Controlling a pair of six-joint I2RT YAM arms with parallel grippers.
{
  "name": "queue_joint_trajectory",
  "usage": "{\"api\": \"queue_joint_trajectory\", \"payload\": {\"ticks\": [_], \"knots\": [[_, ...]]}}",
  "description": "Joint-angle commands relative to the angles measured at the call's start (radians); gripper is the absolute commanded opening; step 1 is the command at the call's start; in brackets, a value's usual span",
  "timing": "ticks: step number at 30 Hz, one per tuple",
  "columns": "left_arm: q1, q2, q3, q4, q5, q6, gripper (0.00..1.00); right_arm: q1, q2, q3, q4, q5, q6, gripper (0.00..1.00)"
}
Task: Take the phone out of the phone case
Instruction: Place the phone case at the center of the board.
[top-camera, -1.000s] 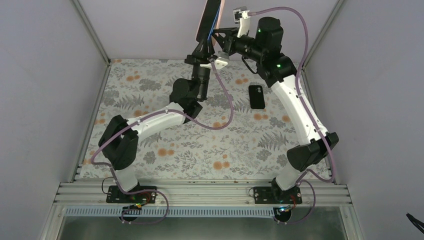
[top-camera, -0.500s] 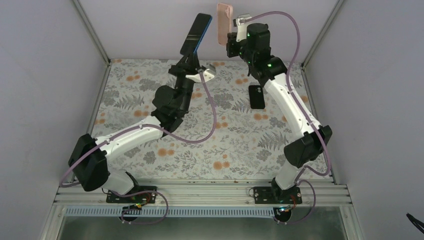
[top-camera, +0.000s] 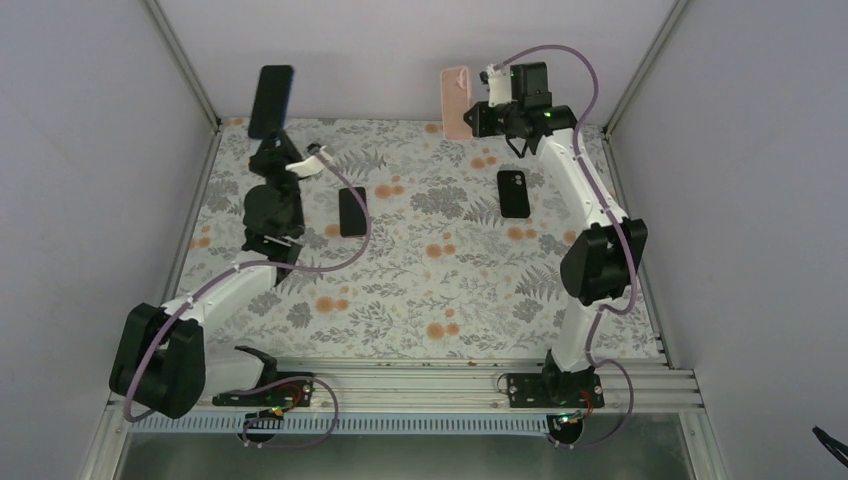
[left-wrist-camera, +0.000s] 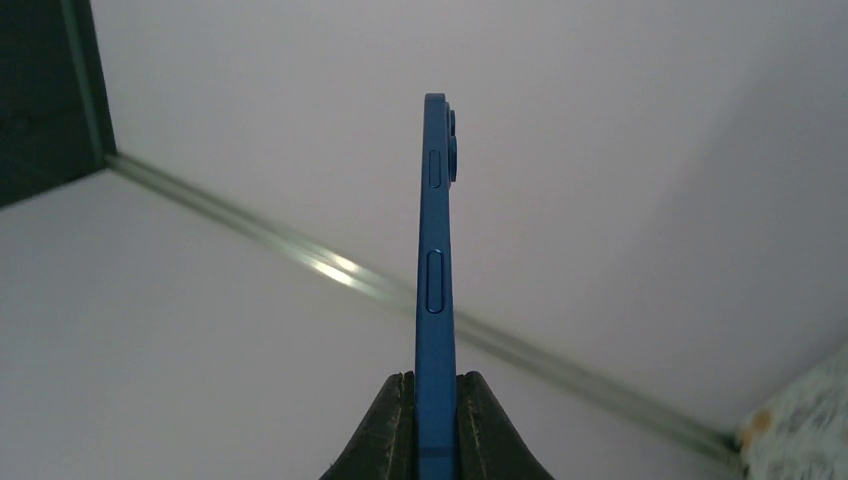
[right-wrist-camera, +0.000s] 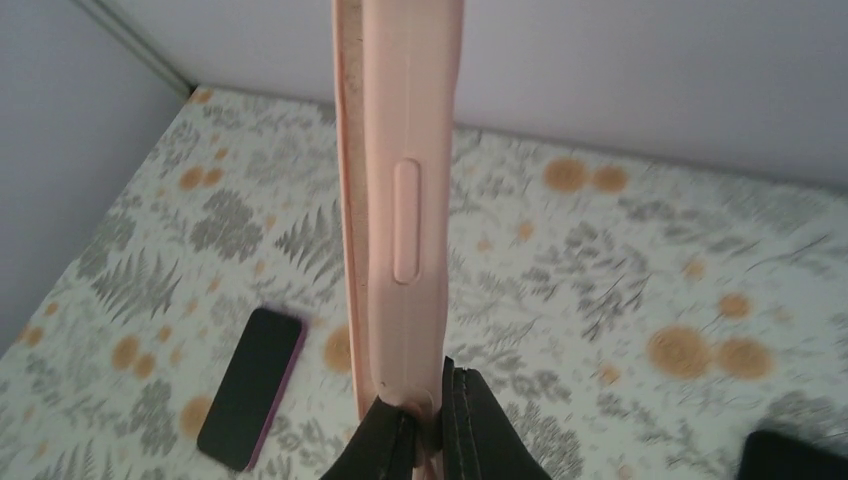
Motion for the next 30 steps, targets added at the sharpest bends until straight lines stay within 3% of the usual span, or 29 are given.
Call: {"api": "queue_joint_trajectory", "payload": {"ticks": [1, 9, 15, 22, 30], "knots": [[0.113, -0.040, -0.086, 0.093, 0.082, 0.001, 0.02, -0.034, 0.061, -0.035, -0.055, -0.235, 0.027, 0.03], [0.259, 0.085, -0.252, 0.185, 0.133, 0.032, 0.02, -0.043, 0.225, -0.031, -0.137, -0.335, -0.017, 0.03], [0.291, 0.178, -0.363, 0.254, 0.177, 0.054, 0.02, -0.043, 0.321, -0.018, -0.166, -0.216, -0.040, 0.03], [0.293, 0.157, -0.388, 0.034, 0.248, 0.009, 0.02, -0.043, 0.444, 0.054, -0.248, -0.059, -0.077, 0.03], [0.293, 0.226, -0.452, 0.084, 0.256, 0.080, 0.02, -0.042, 0.466, 0.019, -0.255, 0.053, -0.102, 0.03]]}}
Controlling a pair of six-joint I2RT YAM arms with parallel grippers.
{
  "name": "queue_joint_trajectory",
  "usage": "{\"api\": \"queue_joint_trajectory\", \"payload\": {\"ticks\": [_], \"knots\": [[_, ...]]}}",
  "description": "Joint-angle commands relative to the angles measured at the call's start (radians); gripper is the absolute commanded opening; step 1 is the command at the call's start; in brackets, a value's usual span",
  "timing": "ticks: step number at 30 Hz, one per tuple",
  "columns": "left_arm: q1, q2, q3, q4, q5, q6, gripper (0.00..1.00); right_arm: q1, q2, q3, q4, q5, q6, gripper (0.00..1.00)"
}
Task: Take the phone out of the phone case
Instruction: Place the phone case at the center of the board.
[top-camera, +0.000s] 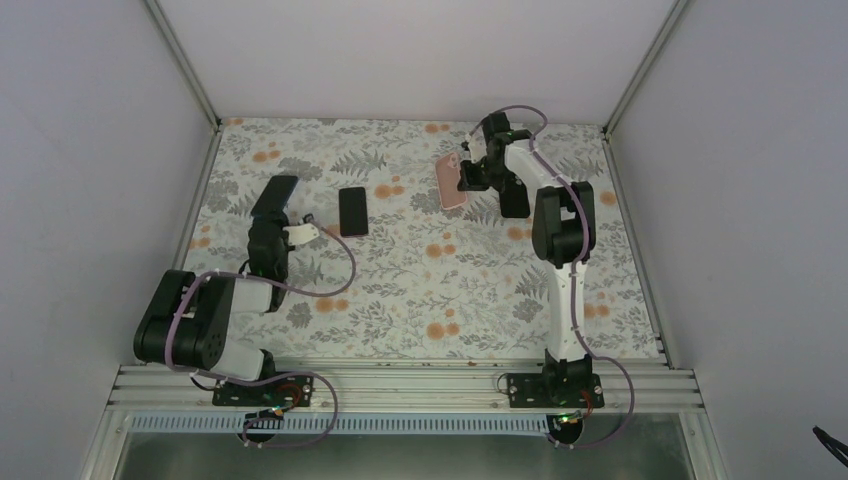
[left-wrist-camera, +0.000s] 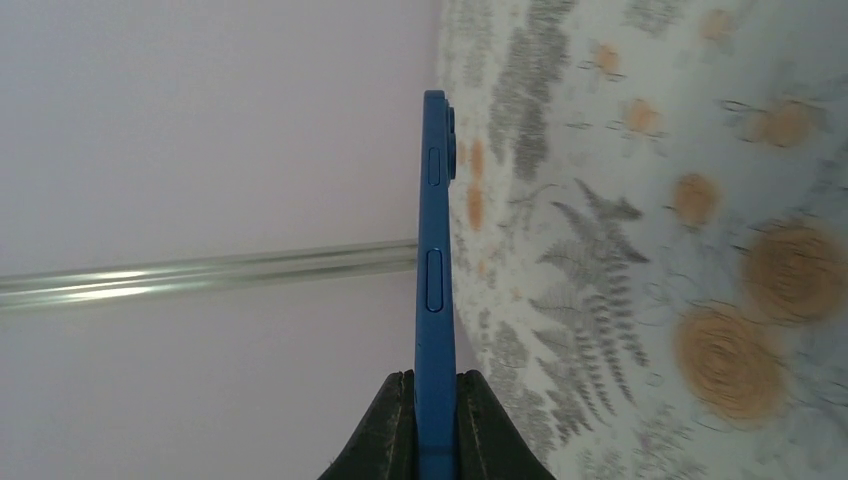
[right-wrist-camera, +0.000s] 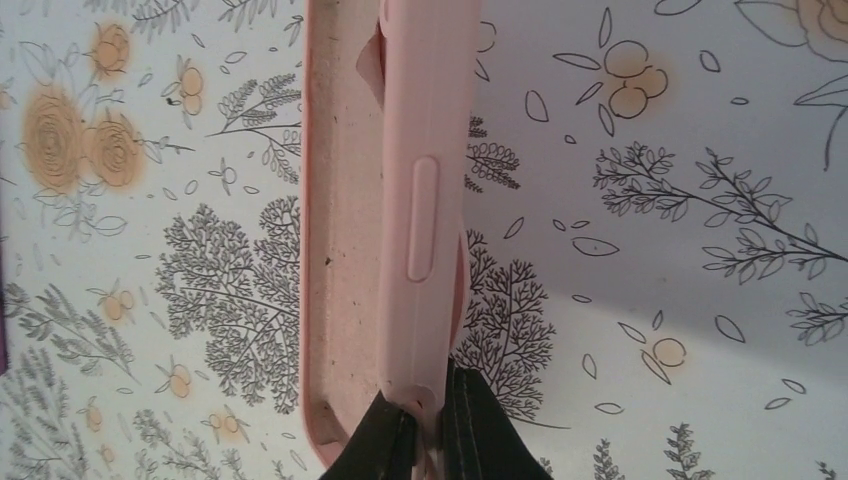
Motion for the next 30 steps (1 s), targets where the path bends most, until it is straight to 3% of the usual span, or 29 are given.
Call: {"api": "queue_joint_trajectory", "payload": {"ticks": [1, 9, 12, 21, 24, 30], "knots": [[0.005, 0.051, -0.040, 0.092, 0.023, 0.042, 0.02, -0.001, 0.024, -0.004, -0.049, 0.127, -0.048, 0.03], [-0.005, 0.084, -0.081, 0.064, 0.034, 0.078, 0.02, -0.002, 0.044, -0.002, -0.106, 0.147, -0.076, 0.03], [-0.007, 0.056, -0.058, -0.063, 0.042, 0.058, 0.04, -0.003, 0.047, 0.001, -0.127, 0.141, -0.087, 0.04], [-0.023, 0.027, 0.057, -0.506, 0.074, -0.024, 0.35, -0.002, 0.061, 0.006, -0.211, 0.196, -0.148, 0.24], [-0.031, 0.026, 0.067, -0.568, 0.073, -0.028, 0.38, -0.006, 0.058, 0.001, -0.227, 0.219, -0.161, 0.24], [-0.053, -0.003, 0.149, -0.858, 0.129, -0.105, 0.70, -0.009, 0.029, -0.025, -0.262, 0.302, -0.229, 0.39]]}}
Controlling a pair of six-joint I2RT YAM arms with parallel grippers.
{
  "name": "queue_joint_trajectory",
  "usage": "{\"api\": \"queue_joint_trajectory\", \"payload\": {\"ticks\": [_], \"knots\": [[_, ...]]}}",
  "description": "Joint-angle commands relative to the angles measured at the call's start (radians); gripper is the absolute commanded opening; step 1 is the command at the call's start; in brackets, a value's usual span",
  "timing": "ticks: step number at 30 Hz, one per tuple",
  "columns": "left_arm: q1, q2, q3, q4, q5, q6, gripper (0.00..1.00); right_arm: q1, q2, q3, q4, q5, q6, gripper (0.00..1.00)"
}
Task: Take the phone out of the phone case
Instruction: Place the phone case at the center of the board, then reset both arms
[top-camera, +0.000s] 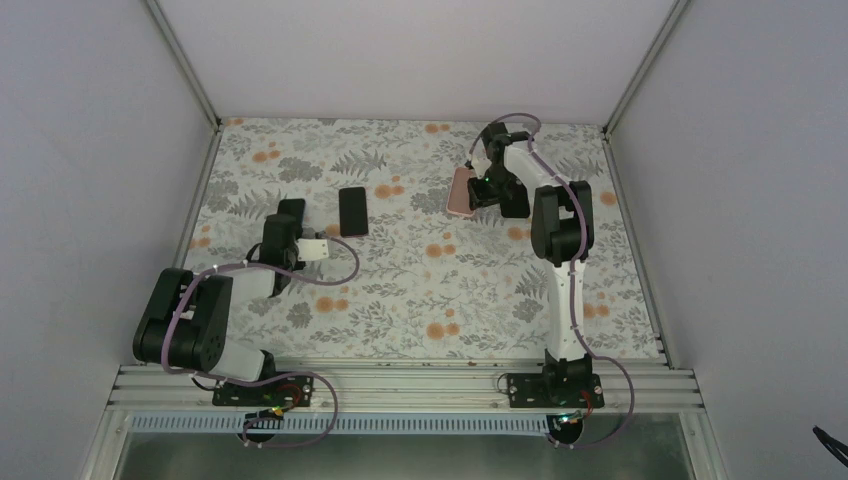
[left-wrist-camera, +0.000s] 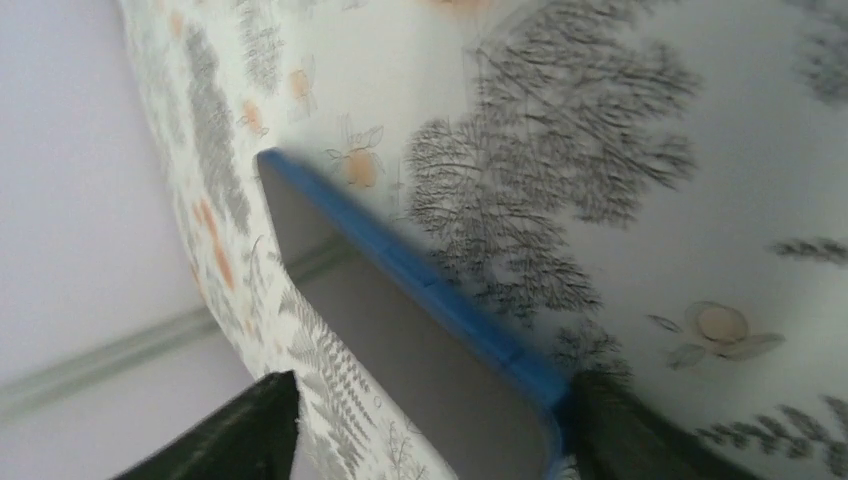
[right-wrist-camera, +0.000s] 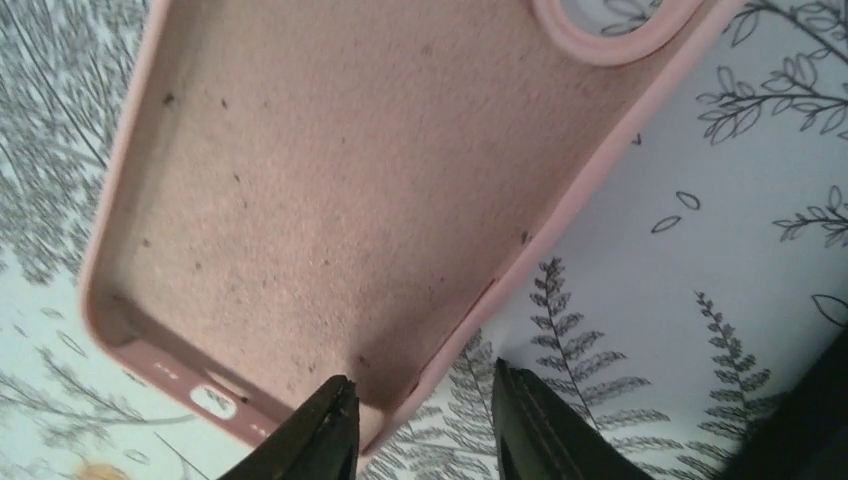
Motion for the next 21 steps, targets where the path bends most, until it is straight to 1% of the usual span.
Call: {"api": "queue_joint_trajectory", "payload": {"ticks": [1, 5, 10, 12, 14, 15, 16, 18, 21], "knots": [[-0.022, -0.023, 0.064, -0.312, 0.069, -0.083, 0.74, -0.002, -0.018, -0.049, -0.074, 0.135, -0.088, 0.43], [-0.041, -0.079, 0.152, -0.508, 0.151, -0.158, 0.85, -0.005, -0.084, -0.068, -0.084, 0.225, -0.155, 0.58], [-0.053, -0.130, 0.407, -0.883, 0.336, -0.282, 0.93, -0.012, -0.230, -0.058, -0.078, 0.271, -0.227, 0.76], [-0.053, -0.153, 0.503, -0.995, 0.402, -0.314, 0.97, -0.014, -0.283, -0.044, -0.085, 0.278, -0.265, 0.86], [-0.053, -0.174, 0.598, -1.086, 0.452, -0.334, 1.00, -0.013, -0.328, -0.033, -0.098, 0.286, -0.301, 0.90], [-0.052, -0.184, 0.639, -1.118, 0.471, -0.342, 1.00, -0.014, -0.345, -0.023, -0.110, 0.287, -0.313, 0.96], [-0.051, -0.195, 0.681, -1.144, 0.483, -0.353, 1.00, -0.016, -0.364, -0.010, -0.124, 0.285, -0.324, 0.99], [-0.039, -0.219, 0.753, -1.167, 0.498, -0.377, 1.00, -0.022, -0.406, 0.010, -0.134, 0.285, -0.331, 1.00], [-0.008, -0.276, 0.834, -1.120, 0.507, -0.446, 1.00, -0.041, -0.508, 0.014, -0.086, 0.279, -0.330, 1.00]]}}
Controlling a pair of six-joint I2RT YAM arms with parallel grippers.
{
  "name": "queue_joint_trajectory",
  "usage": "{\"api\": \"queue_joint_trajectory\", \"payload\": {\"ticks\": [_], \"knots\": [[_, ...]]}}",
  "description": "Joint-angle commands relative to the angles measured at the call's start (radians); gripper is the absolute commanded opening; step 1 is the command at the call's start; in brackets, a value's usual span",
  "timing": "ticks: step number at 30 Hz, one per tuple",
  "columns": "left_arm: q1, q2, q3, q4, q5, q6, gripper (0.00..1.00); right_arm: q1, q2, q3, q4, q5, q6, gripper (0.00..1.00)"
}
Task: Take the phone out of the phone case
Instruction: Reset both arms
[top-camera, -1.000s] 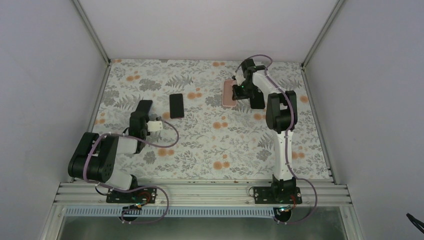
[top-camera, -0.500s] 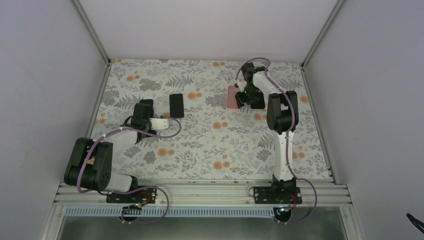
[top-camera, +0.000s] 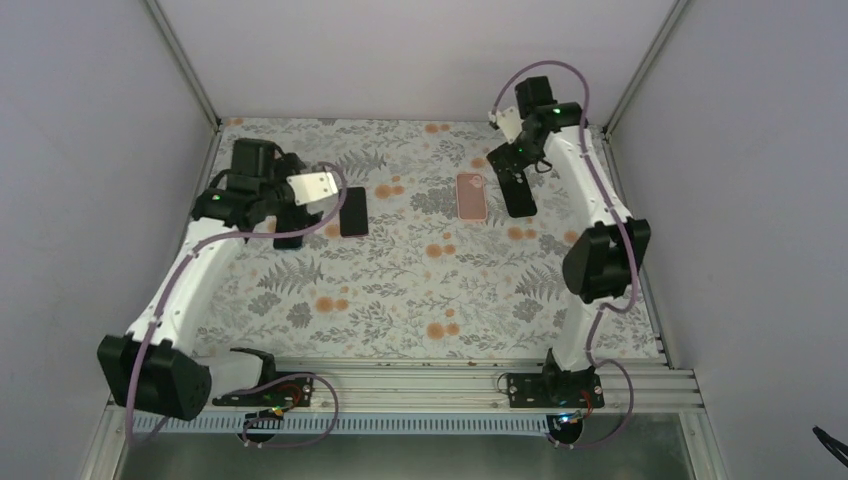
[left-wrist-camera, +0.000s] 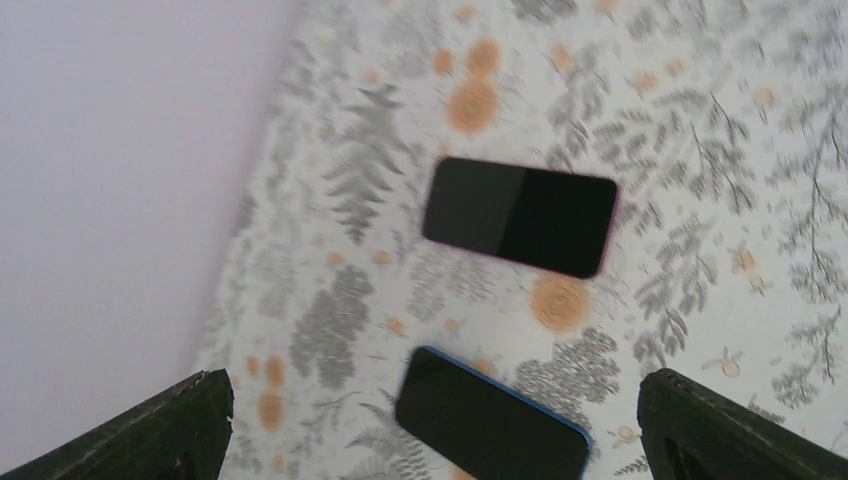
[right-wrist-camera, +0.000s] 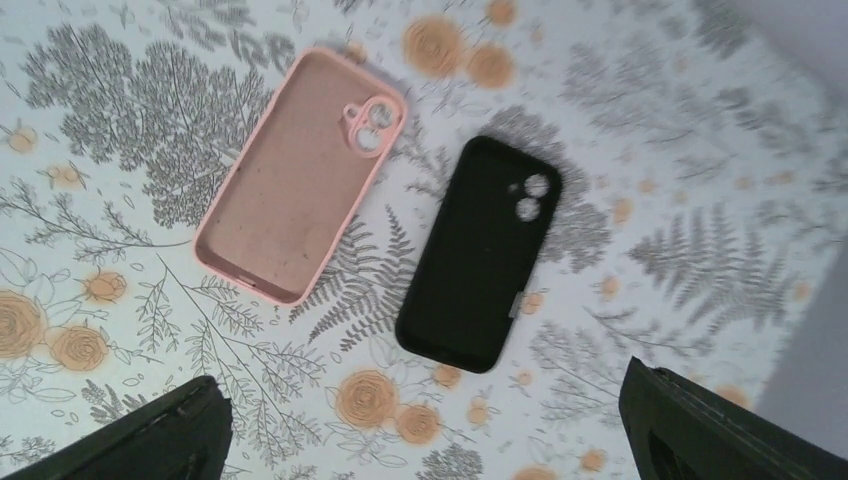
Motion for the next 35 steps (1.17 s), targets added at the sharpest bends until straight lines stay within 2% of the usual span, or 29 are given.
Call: {"api": "queue_joint_trajectory", "payload": {"ticks": [1, 3, 5, 8, 11, 13, 18, 23, 29, 35], "knots": [[0.048, -0.090, 0.107, -0.034, 0.079, -0.132, 1.00, -0.037, -0.148, 0.013, 0.043, 0.009, -0.039, 1.00], [0.068, -0.147, 0.100, 0.058, 0.055, -0.178, 1.00, -0.053, -0.250, -0.055, 0.154, -0.008, -0.027, 1.00], [0.080, -0.194, 0.056, 0.148, 0.021, -0.226, 1.00, -0.062, -0.386, -0.191, 0.323, -0.016, -0.004, 1.00], [0.103, -0.247, -0.064, 0.325, -0.093, -0.308, 1.00, -0.061, -0.552, -0.414, 0.539, -0.035, 0.026, 1.00], [0.129, -0.278, -0.184, 0.513, -0.252, -0.368, 1.00, -0.062, -0.662, -0.591, 0.690, -0.003, 0.057, 1.00], [0.172, -0.289, -0.236, 0.595, -0.299, -0.402, 1.00, -0.066, -0.715, -0.694, 0.776, 0.033, 0.069, 1.00], [0.321, -0.272, -0.255, 0.624, -0.243, -0.513, 1.00, -0.072, -0.784, -0.882, 0.918, 0.094, 0.119, 1.00], [0.421, -0.246, -0.267, 0.637, -0.202, -0.600, 1.00, -0.072, -0.823, -0.954, 0.988, 0.099, 0.145, 1.00], [0.425, -0.246, -0.338, 0.645, -0.159, -0.608, 1.00, -0.070, -0.825, -1.022, 1.053, 0.149, 0.132, 1.00], [0.425, -0.247, -0.335, 0.621, -0.132, -0.625, 1.00, -0.069, -0.779, -1.030, 1.057, 0.160, 0.128, 1.00]]}}
